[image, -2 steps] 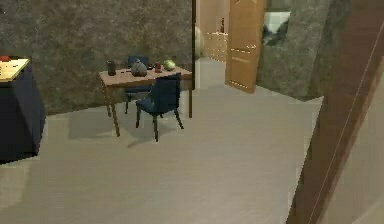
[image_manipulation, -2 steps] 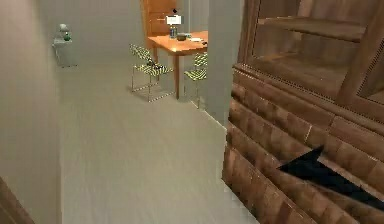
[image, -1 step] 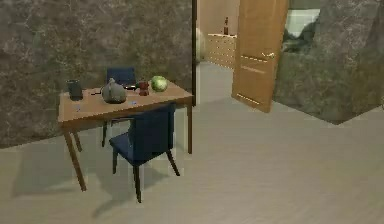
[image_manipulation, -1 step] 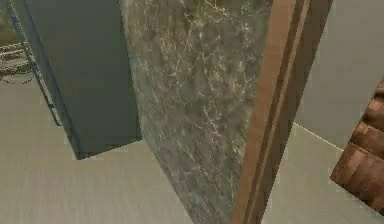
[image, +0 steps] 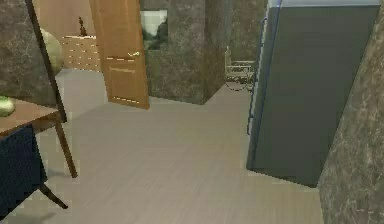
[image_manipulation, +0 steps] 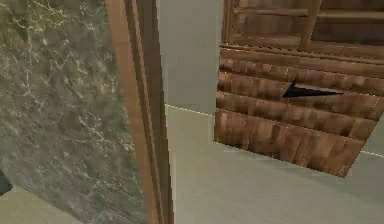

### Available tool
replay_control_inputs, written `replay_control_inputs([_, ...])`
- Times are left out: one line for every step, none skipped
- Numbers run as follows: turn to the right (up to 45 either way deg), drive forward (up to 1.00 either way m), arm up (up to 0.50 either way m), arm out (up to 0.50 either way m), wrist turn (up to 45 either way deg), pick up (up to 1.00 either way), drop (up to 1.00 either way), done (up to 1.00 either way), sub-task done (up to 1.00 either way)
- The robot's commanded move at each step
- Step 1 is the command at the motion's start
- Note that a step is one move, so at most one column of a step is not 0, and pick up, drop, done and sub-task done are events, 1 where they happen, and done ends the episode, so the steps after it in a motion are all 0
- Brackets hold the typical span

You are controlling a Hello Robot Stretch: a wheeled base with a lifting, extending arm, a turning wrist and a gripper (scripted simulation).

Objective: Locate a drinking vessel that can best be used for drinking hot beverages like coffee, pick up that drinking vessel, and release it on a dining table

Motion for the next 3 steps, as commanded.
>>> replay_control_inputs([0.0,1.00,0.00,0.00,0.0,0.00,0.00,0.00,0.00])
replay_control_inputs([0.0,0.75,0.00,0.00,0.0,0.00,0.00,0.00,0.00])
replay_control_inputs([18.0,0.00,0.00,0.00,0.0,0.00,0.00,0.00,0.00])
